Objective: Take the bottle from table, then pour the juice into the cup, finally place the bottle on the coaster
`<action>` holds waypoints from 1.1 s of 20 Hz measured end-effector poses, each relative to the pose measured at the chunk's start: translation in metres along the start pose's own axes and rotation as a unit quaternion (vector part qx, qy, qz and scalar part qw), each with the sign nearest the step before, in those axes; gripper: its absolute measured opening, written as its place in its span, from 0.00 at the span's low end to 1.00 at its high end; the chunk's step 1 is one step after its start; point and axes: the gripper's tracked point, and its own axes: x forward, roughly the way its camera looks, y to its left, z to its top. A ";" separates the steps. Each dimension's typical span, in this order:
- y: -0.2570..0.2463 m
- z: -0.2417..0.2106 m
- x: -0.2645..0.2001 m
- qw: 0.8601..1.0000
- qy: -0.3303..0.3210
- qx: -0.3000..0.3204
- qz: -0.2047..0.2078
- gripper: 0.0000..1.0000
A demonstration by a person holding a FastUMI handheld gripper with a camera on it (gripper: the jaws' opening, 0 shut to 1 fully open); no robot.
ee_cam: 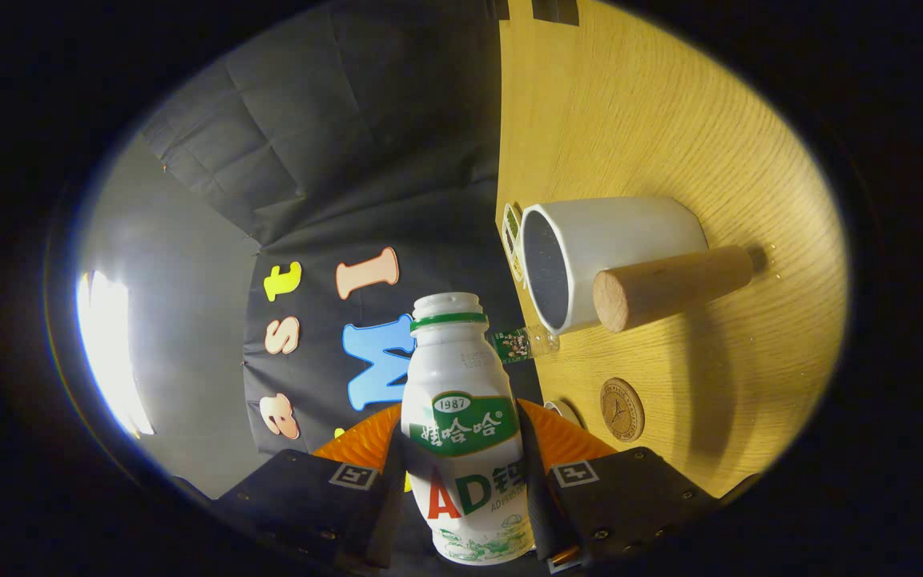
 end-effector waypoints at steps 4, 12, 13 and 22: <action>0.000 -0.003 0.002 1.000 -0.001 0.010 -0.007 0.64; -0.001 -0.003 0.002 1.000 -0.006 0.022 -0.010 0.64; 0.000 -0.003 0.002 1.000 -0.006 0.024 -0.008 0.64; 0.002 -0.007 0.005 0.999 -0.003 0.040 -0.004 0.64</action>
